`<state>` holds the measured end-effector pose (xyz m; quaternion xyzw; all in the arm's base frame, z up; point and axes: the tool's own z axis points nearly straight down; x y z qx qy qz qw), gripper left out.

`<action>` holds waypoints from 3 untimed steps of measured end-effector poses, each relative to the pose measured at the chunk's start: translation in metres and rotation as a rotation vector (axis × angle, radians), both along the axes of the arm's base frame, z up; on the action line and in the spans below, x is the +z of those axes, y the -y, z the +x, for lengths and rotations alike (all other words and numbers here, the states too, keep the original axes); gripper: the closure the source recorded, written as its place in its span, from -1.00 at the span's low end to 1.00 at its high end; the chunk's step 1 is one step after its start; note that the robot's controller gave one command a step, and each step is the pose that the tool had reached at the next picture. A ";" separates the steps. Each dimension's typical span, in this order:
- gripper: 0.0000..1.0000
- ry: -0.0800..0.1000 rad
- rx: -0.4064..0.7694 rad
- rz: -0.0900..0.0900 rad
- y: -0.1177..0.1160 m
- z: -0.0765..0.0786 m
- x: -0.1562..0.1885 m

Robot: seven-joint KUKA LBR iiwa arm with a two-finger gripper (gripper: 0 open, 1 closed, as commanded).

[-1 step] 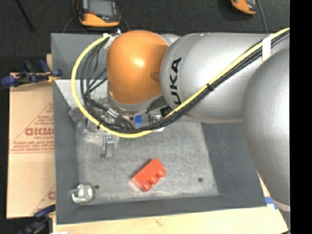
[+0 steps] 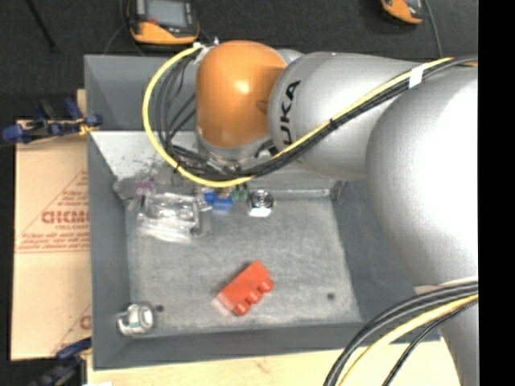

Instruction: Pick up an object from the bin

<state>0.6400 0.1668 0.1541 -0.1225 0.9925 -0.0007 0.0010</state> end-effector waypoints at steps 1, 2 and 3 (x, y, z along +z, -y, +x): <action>-1.00 -0.004 -0.173 0.001 0.011 0.007 -0.083; 1.00 0.003 -0.174 0.005 0.010 0.009 -0.078; 1.00 -0.001 0.025 -0.002 0.081 -0.011 -0.070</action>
Offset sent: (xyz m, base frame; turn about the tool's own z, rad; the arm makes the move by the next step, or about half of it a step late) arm 0.0075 -0.0092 -0.0804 0.1726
